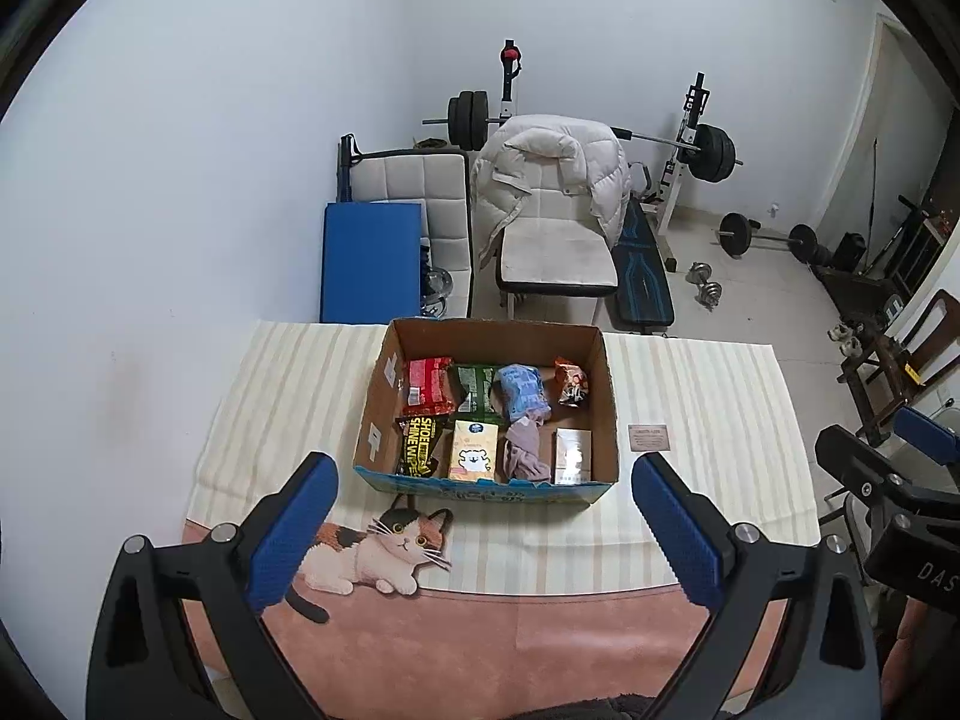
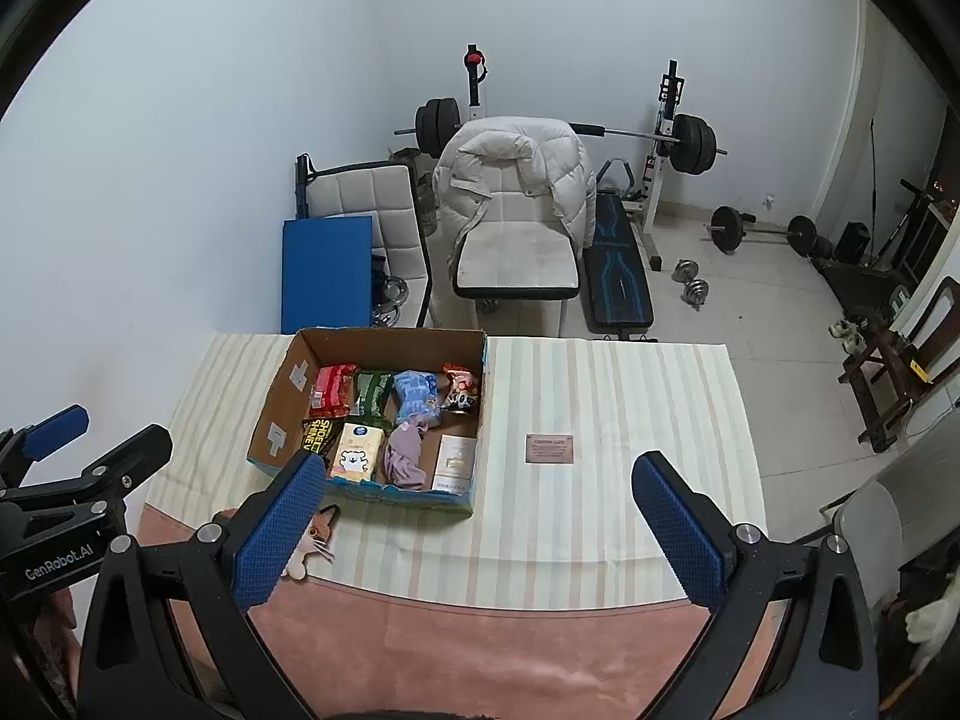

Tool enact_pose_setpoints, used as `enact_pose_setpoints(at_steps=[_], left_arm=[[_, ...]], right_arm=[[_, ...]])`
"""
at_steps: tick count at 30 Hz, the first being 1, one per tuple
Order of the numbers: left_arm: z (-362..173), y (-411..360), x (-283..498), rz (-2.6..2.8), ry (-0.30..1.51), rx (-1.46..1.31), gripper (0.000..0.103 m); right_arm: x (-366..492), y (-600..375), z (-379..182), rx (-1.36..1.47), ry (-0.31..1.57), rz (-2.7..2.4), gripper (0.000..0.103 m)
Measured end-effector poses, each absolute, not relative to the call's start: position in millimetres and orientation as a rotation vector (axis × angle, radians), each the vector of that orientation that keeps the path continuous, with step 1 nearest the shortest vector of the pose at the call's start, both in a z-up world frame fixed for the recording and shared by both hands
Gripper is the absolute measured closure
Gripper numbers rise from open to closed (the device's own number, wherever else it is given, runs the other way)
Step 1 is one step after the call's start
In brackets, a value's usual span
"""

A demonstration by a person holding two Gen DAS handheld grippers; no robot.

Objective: Organize soft objects

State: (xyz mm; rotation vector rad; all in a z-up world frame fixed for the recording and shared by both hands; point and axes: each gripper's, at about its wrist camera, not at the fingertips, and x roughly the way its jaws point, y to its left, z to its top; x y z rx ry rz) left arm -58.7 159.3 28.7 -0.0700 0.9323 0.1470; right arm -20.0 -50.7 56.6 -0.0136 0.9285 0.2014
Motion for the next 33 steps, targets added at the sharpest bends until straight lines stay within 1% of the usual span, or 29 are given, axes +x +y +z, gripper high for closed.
enact_pose_setpoints(at_steps=[33], left_arm=[[27.7,155.2,-65.9,0.155,0.921,-0.072,0.002]], right_arm=[[-36.6,-55.5,58.5,-0.025,0.907,0.173,0.0]])
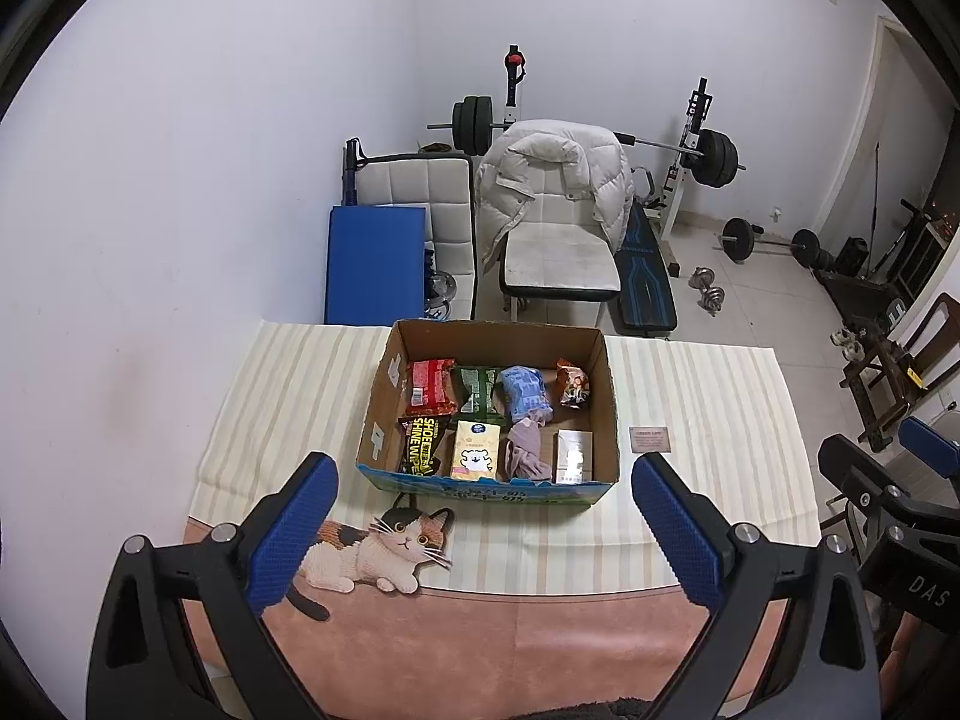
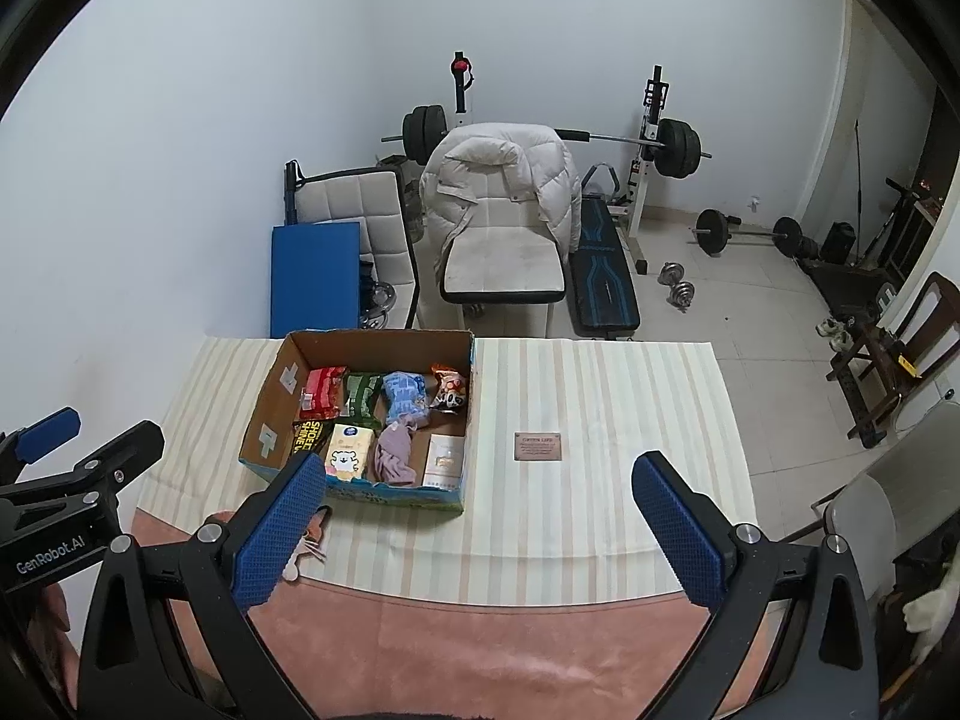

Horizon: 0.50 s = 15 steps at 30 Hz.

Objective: Organize soft objects

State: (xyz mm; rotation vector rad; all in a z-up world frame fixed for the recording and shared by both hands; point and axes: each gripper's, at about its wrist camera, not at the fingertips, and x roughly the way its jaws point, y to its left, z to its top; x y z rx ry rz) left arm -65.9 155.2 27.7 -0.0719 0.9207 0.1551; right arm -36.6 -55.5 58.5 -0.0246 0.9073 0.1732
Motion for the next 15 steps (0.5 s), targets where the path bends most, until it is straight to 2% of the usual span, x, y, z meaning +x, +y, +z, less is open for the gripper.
enact_pose_setpoints(at_steps=[15], left_arm=[[29.9,156.0,-66.5,0.161,0.919,-0.074,0.002]], right_arm=[[-39.2,-59.4,58.4,-0.01,0.902,0.157,0.0]])
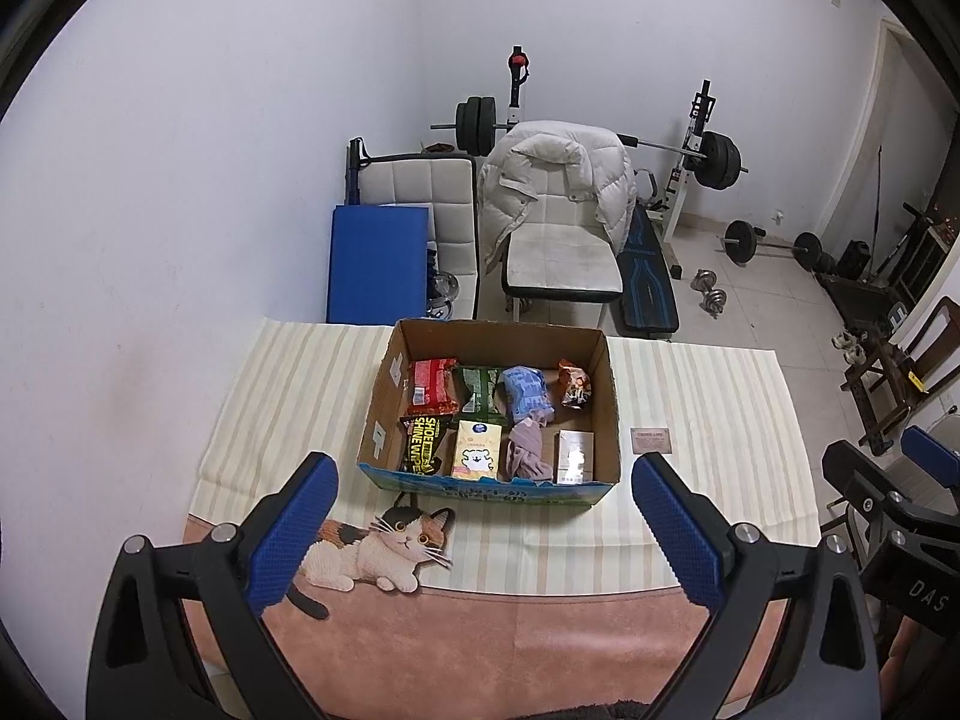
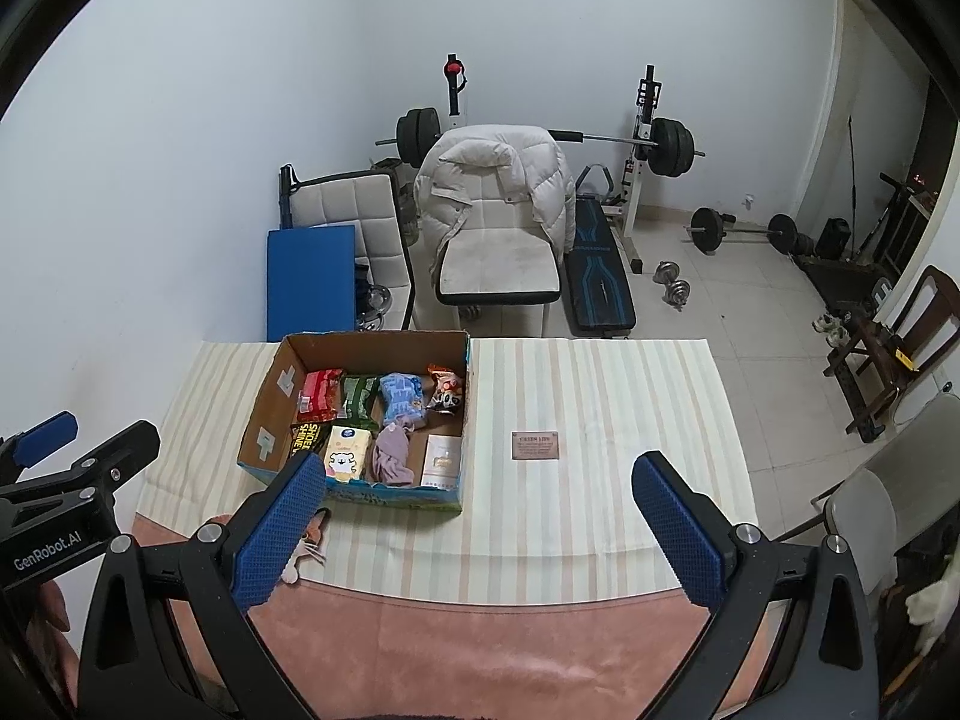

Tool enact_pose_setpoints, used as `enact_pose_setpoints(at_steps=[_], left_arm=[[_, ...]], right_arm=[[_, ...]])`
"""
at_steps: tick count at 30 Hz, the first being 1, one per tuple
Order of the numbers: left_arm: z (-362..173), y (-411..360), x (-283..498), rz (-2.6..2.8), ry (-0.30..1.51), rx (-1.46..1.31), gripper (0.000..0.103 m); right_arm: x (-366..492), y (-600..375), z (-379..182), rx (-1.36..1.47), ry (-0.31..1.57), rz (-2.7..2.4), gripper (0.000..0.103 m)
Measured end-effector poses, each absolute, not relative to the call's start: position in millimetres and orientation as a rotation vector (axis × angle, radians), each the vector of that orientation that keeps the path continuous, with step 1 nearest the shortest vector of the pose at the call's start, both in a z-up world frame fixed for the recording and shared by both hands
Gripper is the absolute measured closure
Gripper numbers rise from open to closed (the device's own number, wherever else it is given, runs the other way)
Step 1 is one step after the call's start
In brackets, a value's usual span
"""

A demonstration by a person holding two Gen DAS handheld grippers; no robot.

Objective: Organize soft objects

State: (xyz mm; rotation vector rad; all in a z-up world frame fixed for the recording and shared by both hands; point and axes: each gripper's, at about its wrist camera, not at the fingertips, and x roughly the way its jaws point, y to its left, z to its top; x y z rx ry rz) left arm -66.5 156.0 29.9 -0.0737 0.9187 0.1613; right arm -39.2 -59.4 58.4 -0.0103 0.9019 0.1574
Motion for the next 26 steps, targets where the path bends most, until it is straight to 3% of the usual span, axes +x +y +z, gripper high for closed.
enact_pose_setpoints(at_steps=[26], left_arm=[[32.2,159.7,-70.4,0.178,0.906,-0.073,0.002]], right_arm=[[-42.1,-60.6,62.6,-0.003,0.887,0.141,0.0]])
